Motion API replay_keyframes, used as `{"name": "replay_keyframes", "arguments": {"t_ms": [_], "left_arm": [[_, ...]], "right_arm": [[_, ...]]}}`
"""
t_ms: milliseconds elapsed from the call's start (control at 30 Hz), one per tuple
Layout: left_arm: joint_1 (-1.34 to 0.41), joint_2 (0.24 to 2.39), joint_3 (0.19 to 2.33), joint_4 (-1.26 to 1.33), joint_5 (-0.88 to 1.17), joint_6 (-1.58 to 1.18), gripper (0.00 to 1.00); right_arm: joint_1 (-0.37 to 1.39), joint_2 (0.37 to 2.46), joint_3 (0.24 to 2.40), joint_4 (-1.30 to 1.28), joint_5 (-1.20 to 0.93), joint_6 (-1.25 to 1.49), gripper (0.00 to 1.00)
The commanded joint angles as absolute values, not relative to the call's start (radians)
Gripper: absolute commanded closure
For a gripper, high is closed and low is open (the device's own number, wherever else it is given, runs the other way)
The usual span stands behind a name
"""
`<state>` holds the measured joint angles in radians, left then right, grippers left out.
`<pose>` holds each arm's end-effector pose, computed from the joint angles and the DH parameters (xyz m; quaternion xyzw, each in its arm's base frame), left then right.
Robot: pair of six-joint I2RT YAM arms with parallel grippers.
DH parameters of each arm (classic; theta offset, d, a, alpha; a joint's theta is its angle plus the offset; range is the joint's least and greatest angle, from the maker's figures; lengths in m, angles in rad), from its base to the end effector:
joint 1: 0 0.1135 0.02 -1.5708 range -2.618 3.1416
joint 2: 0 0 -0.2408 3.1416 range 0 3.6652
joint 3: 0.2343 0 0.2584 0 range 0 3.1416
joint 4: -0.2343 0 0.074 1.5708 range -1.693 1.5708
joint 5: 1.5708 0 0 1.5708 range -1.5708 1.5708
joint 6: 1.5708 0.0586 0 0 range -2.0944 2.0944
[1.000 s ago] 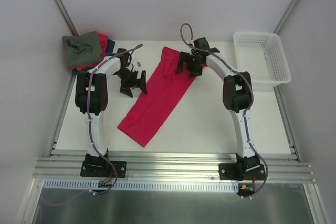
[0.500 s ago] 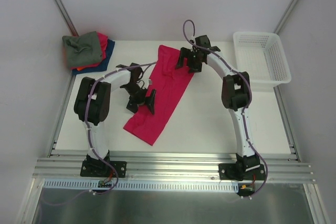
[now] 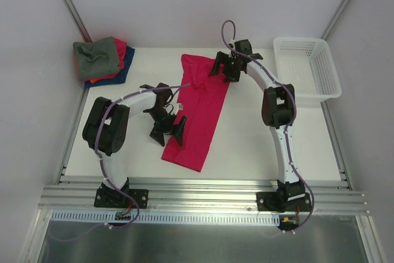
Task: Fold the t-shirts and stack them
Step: Rotate the tshirt 90 degrees
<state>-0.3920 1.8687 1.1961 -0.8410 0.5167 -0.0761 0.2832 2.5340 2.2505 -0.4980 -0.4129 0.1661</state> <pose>0.2956 -0.1535 0.1093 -0.1592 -0.9532 0.2548 0.0323 0.5373 0.1809 0.1483 -0.1315 0.8974 0.2683 0.3247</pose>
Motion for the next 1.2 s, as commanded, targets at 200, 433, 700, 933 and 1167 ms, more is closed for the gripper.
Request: {"name": "replay_keyframes", "arguments": {"t_ms": [200, 433, 700, 933, 1167], "left_arm": [[-0.419, 1.784, 1.149, -0.830, 0.537, -0.084, 0.02], [-0.471, 1.831, 1.176, -0.816, 0.569, -0.106, 0.02], [-0.546, 1.848, 1.200, -0.815, 0.580, -0.117, 0.02], [-0.614, 1.813, 1.151, -0.807, 0.592, -0.127, 0.01], [-0.641, 1.783, 1.103, -0.785, 0.598, -0.138, 0.01]], "right_arm": [[0.275, 2.562, 2.324, -0.457, -0.420, 0.189, 0.02], [0.287, 2.572, 2.335, -0.443, -0.428, 0.207, 0.02], [0.301, 2.597, 2.361, -0.420, -0.445, 0.224, 0.02], [0.296, 2.626, 2.388, -0.396, -0.449, 0.230, 0.02], [0.295, 2.657, 2.422, -0.359, -0.446, 0.232, 0.02]]}}
